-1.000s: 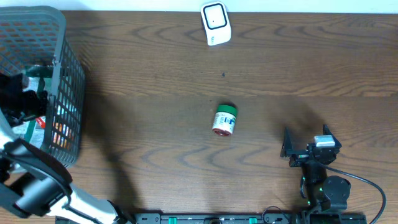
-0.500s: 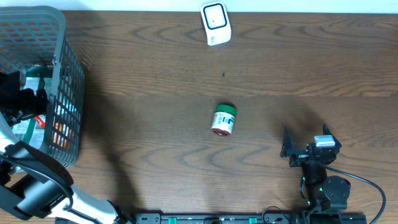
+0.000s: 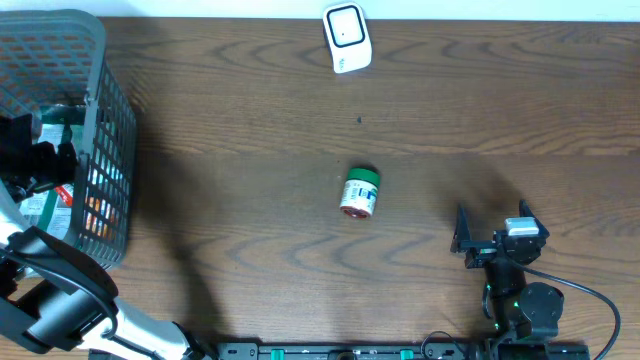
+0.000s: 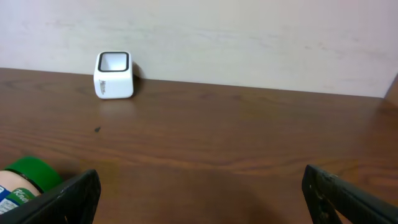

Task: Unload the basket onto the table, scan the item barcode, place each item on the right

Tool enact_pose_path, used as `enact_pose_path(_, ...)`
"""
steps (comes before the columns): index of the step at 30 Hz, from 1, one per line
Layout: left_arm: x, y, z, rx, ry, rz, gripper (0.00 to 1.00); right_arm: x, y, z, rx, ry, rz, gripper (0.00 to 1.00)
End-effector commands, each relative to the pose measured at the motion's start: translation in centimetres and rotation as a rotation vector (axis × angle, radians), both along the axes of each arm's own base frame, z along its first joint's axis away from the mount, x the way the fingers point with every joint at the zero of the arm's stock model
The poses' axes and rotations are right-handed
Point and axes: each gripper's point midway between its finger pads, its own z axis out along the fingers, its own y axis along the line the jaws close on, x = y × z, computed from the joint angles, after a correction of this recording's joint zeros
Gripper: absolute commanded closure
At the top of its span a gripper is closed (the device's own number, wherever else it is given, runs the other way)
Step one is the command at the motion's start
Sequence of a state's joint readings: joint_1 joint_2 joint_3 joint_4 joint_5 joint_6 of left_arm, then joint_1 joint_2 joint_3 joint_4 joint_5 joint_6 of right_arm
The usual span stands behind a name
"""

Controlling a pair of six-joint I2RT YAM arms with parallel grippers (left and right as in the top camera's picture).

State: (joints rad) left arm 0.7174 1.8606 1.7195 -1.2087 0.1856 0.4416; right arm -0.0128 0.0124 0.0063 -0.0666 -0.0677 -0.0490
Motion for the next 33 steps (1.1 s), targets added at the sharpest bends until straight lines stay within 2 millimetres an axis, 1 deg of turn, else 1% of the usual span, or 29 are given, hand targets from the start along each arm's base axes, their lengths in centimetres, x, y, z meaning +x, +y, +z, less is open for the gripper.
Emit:
enact_pose_path(1, 0.7, 0.3, 0.4, 0.008, -0.031, 0.007, 0.02, 0.0, -0.2, 0.0, -0.012, -0.001, -0.007, 0.01)
enact_pose_path(6, 0.7, 0.3, 0.4, 0.009, -0.03, 0.006, 0.02, 0.0, -0.2, 0.0, -0.012, -0.002, -0.007, 0.01)
enact_pose_path(7, 0.5, 0.2, 0.4, 0.004, -0.023, 0.006, 0.0, 0.0, -0.2, 0.0, -0.012, -0.001, -0.007, 0.01)
enact_pose_path(9, -0.2, -0.4, 0.6, -0.012, 0.0, -0.001, 0.11, 0.0, -0.2, 0.0, -0.012, -0.002, -0.007, 0.01)
enact_pose_path(10, -0.7, -0.8, 0.8, -0.019, 0.011, -0.021, 0.19, 0.0, -0.2, 0.0, -0.012, -0.002, -0.007, 0.01)
enact_pose_path(11, -1.1, -1.2, 1.1, -0.024, 0.02, -0.036, 0.2, 0.0, -0.2, 0.0, -0.012, -0.002, -0.007, 0.01)
enact_pose_path(14, -2.8, -2.6, 2.1, -0.047, 0.051, -0.079, 0.2, 0.0, -0.2, 0.0, -0.012, -0.001, -0.007, 0.01)
enact_pose_path(17, -4.1, -3.8, 2.7, -0.066, 0.08, -0.166, 0.19, 0.0, -0.2, 0.0, -0.012, -0.001, -0.007, 0.01)
enact_pose_path(19, -4.8, -4.2, 2.7, -0.078, 0.097, -0.237, 0.05, 0.0, -0.2, 0.0, -0.012, -0.001, -0.007, 0.01)
enact_pose_path(23, -5.8, -3.8, 1.9, -0.09, 0.111, -0.304, 0.05, 0.0, -0.2, 0.0, -0.012, -0.001, -0.007, 0.01)
enact_pose_path(26, -6.7, -3.5, 1.2, -0.113, 0.112, -0.311, 0.05, 0.0, -0.2, 0.0, -0.012, -0.002, -0.007, 0.01)
enact_pose_path(33, -6.7, -2.3, -0.5, -0.109, 0.074, -0.266, 0.05, 0.0, -0.2, 0.0, -0.012, -0.002, -0.007, 0.01)
